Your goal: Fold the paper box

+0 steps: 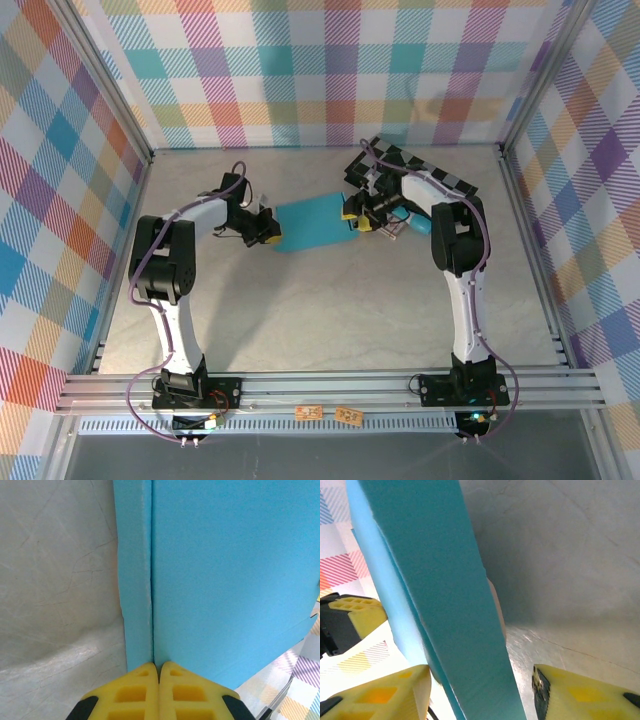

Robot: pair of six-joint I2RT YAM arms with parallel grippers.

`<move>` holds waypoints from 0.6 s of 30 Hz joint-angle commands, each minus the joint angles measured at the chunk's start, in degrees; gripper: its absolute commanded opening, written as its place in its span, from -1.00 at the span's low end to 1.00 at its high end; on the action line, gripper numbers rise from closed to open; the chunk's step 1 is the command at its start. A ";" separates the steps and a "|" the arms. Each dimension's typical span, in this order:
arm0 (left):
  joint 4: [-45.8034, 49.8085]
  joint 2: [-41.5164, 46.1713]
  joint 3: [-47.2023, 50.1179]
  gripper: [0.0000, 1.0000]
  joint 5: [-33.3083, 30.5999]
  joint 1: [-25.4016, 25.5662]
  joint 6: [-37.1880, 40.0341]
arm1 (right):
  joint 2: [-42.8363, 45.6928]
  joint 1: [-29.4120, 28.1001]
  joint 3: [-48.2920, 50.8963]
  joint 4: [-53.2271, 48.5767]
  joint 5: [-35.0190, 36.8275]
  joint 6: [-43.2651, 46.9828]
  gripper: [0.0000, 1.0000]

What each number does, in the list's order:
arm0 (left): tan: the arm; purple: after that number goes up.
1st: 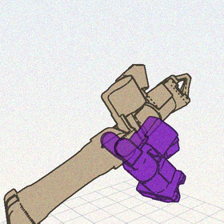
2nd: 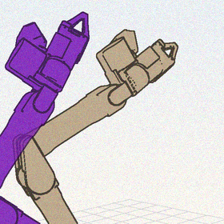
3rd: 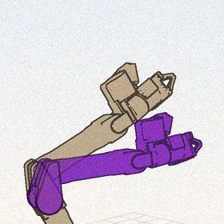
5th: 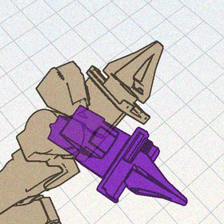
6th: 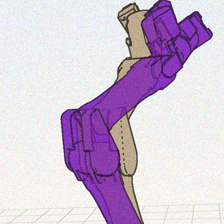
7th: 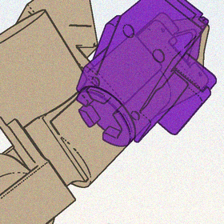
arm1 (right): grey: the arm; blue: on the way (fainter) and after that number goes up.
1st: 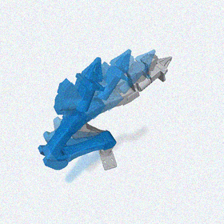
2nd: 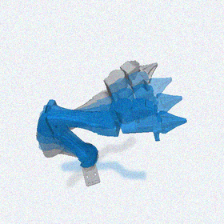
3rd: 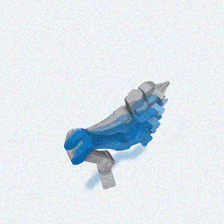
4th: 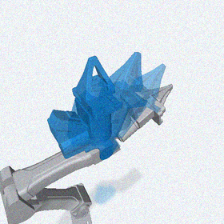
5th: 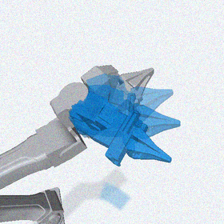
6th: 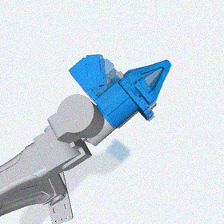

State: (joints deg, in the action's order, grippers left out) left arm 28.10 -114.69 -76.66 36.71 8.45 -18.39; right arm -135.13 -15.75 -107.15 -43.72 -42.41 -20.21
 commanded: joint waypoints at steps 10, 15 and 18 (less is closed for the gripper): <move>5.03 -2.97 2.72 -0.90 -5.34 -0.70 0.81 | -1.19 -4.23 2.11 12.89 -11.00 -8.25 0.01; 0.83 2.33 2.77 -0.56 -3.20 -0.96 -4.27 | 4.94 -3.83 9.16 20.57 -8.44 -15.30 -0.14; -5.82 7.99 4.20 -0.32 -2.27 -0.89 -10.13 | 7.70 -3.11 10.77 19.97 -6.50 -19.88 -0.33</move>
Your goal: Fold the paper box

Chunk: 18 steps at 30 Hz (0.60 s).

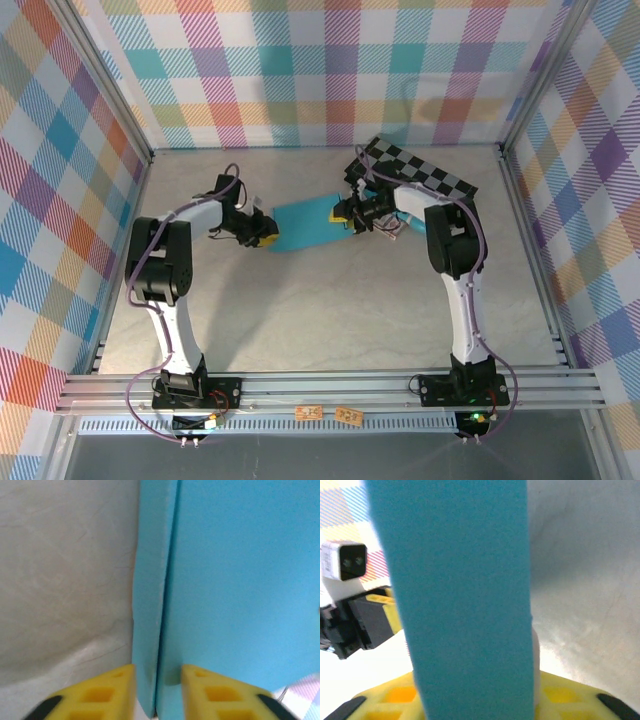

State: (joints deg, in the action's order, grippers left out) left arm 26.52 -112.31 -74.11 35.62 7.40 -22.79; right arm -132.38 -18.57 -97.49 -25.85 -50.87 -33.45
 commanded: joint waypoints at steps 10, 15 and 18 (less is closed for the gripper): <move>-21.93 25.70 7.41 -0.14 -2.34 8.69 10.22 | 12.33 1.48 3.90 -12.10 -0.17 -22.85 -0.46; -3.36 30.34 4.58 -0.08 -4.00 17.10 38.06 | 19.26 4.59 11.64 -19.78 -1.88 -25.29 -0.49; 5.06 32.16 4.15 0.09 -4.32 21.45 52.14 | 21.96 6.45 14.78 -22.96 -2.73 -24.45 -0.51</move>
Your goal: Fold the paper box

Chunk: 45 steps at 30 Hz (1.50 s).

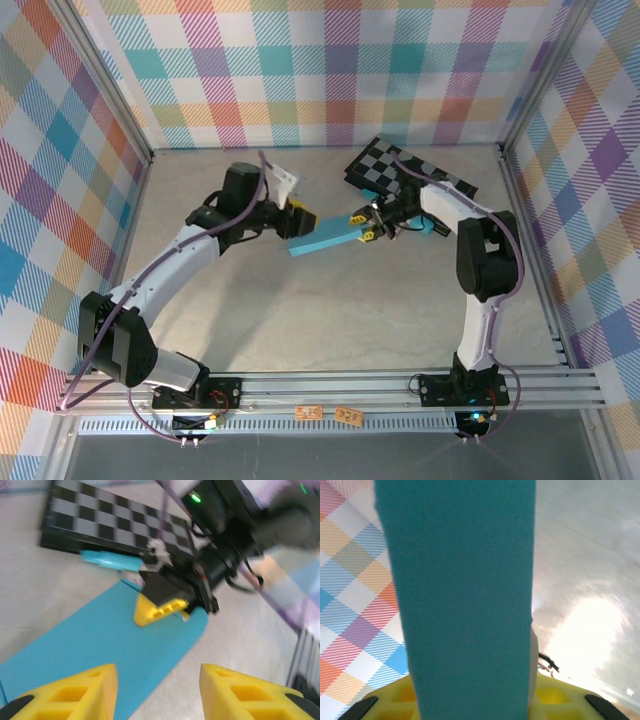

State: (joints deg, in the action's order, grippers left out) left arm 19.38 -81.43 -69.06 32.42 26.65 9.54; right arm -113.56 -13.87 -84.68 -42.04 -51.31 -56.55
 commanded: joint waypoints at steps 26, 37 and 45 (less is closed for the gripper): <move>3.62 -10.80 1.43 0.36 -28.57 15.66 37.66 | 5.16 3.06 8.42 -11.26 -10.28 -3.91 -0.59; 3.82 -14.11 -0.70 -0.11 -27.28 16.14 35.37 | 5.93 3.10 11.15 -10.54 -11.23 -4.49 -0.58; 11.10 -14.95 -3.50 -0.41 -23.97 16.15 33.97 | 4.84 3.10 11.37 -9.69 -10.76 -4.08 -0.32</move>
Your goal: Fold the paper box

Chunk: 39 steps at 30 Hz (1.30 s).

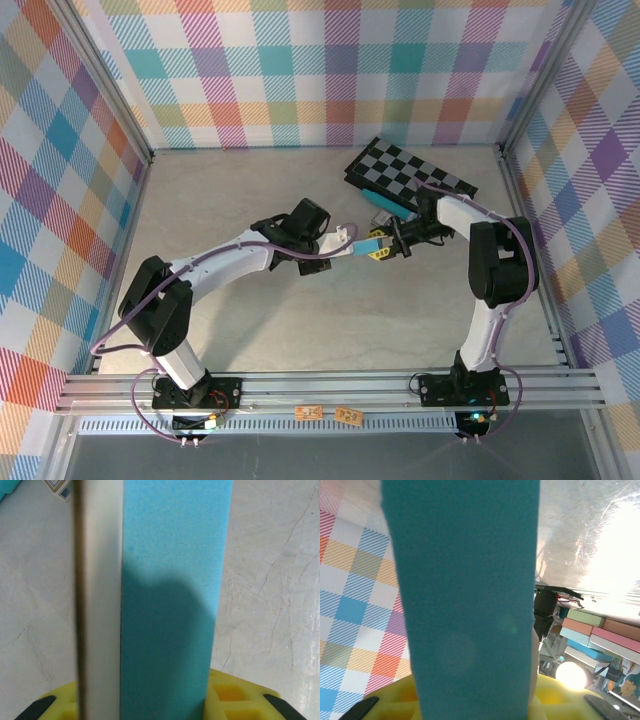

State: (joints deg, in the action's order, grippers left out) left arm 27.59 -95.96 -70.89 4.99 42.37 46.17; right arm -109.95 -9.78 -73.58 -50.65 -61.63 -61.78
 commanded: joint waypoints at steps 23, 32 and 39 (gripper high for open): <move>36.09 -0.68 -10.55 -0.40 4.87 0.39 -8.47 | 29.27 -1.73 -1.00 4.71 44.12 34.96 -0.07; 36.40 -3.79 -10.85 -0.38 3.18 -0.31 -7.00 | 31.38 -12.65 6.45 14.06 41.18 68.67 -0.14; 34.64 -6.76 -12.05 -0.37 4.49 -2.64 -5.41 | 26.96 -12.63 5.46 9.18 34.38 85.86 -0.11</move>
State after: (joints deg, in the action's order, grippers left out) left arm 61.58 -100.40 -82.59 9.82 40.73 39.29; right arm -81.47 -22.48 -67.26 -39.81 -21.96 11.25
